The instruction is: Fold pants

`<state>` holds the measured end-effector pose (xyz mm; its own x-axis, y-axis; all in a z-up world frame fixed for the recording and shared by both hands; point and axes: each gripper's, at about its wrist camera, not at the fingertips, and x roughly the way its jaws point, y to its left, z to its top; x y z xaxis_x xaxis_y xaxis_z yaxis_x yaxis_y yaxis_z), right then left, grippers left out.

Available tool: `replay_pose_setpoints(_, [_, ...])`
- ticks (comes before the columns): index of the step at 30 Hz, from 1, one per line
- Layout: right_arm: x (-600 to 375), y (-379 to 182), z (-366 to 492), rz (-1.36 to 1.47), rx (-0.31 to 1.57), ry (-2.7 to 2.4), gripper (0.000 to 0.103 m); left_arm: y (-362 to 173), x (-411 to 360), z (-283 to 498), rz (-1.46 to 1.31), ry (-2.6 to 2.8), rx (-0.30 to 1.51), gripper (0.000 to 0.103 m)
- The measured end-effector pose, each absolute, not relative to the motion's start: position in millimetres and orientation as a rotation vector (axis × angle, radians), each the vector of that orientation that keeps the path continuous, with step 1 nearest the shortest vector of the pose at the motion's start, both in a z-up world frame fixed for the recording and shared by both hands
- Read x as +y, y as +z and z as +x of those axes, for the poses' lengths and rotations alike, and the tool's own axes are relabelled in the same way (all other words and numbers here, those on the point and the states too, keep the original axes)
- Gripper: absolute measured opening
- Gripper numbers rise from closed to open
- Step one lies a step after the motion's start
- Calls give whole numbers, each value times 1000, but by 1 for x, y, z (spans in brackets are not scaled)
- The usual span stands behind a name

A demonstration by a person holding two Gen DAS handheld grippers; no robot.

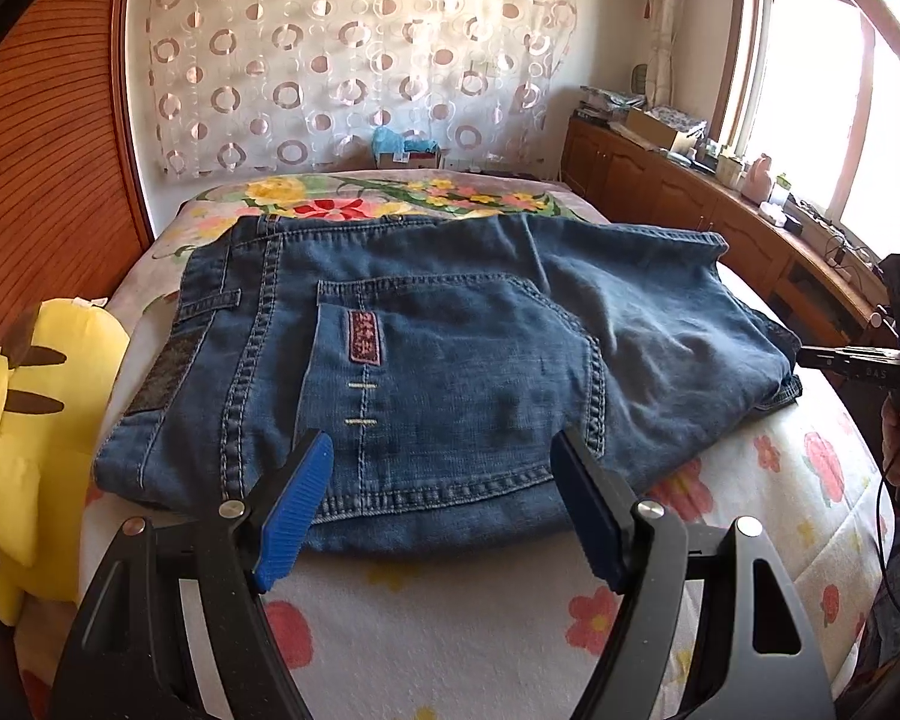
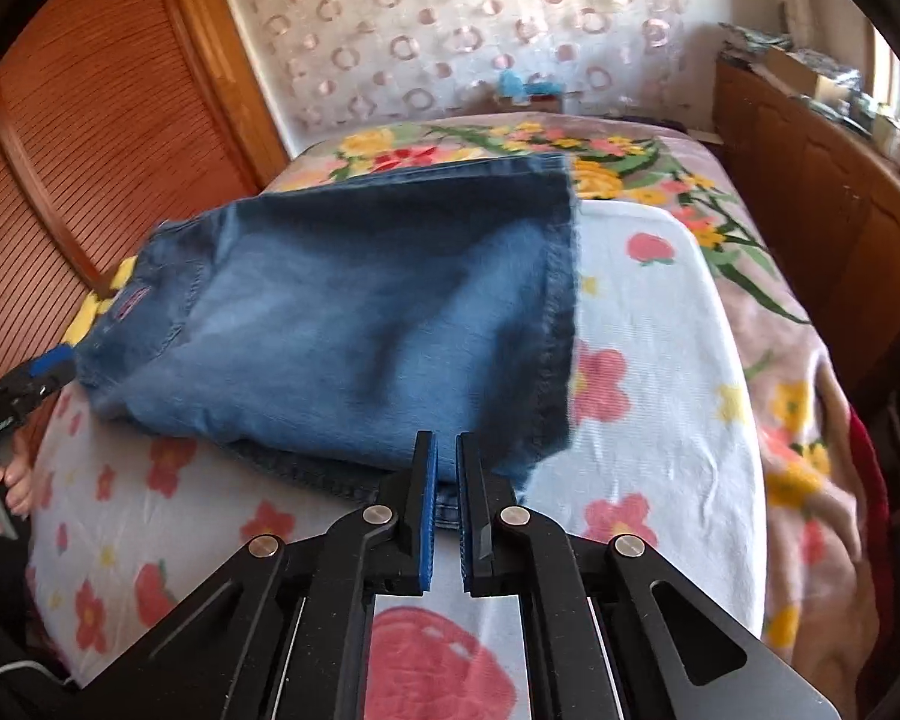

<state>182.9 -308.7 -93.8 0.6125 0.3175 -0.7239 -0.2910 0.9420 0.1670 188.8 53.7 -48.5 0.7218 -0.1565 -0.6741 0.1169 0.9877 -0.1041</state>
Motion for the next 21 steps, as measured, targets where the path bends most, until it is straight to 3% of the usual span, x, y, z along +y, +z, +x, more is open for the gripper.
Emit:
replay_pose_setpoints(3, [-314,-99,184,35,839,285,41,-52,54,189,-58,-151,756,76])
replay_pose_setpoints(4, [-311,-102,184,37,842,268,47,-54,54,189,-58,-149,759,76])
replay_pose_setpoints(12, [-297,-116,188,61,877,227,48,-59,66,188,-59,-111,766,76])
replay_pose_setpoints(17, [-277,-114,187,-19,865,238,22,-58,89,189,-64,-43,759,76])
replay_pose_setpoints(21, [-276,-117,188,-48,847,259,19,-57,118,191,-80,26,754,76])
